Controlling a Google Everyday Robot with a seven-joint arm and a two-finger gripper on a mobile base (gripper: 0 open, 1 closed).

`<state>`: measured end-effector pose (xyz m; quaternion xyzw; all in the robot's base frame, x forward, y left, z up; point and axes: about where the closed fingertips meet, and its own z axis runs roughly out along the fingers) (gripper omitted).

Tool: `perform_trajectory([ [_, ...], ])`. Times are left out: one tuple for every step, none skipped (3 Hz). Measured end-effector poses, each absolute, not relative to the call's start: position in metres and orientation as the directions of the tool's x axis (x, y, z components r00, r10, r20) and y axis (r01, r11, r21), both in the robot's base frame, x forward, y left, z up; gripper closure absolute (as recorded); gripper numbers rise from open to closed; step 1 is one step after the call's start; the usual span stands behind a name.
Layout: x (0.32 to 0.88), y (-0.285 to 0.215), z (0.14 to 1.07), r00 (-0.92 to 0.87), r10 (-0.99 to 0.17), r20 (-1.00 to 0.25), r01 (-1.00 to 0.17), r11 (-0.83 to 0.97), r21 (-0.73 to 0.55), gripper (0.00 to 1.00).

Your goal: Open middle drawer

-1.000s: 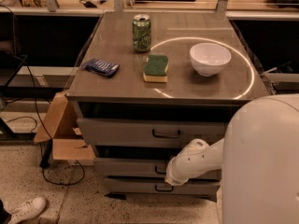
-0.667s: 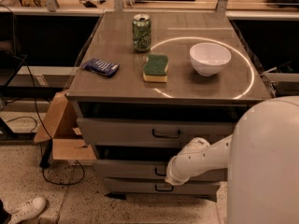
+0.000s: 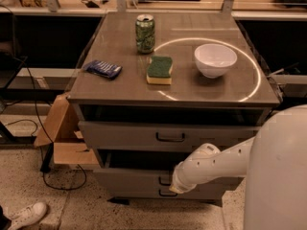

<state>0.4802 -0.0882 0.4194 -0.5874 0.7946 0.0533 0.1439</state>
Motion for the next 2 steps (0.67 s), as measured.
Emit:
perform_trajectory([
  [0.4802,-0.0882,0.42,-0.269,-0.918,-0.291,-0.949,0.304,-0.084,1.0],
  [0.4739,-0.0923,0.4217,-0.282,-0.913,-0.295,-0.945,0.318,-0.079,1.0],
])
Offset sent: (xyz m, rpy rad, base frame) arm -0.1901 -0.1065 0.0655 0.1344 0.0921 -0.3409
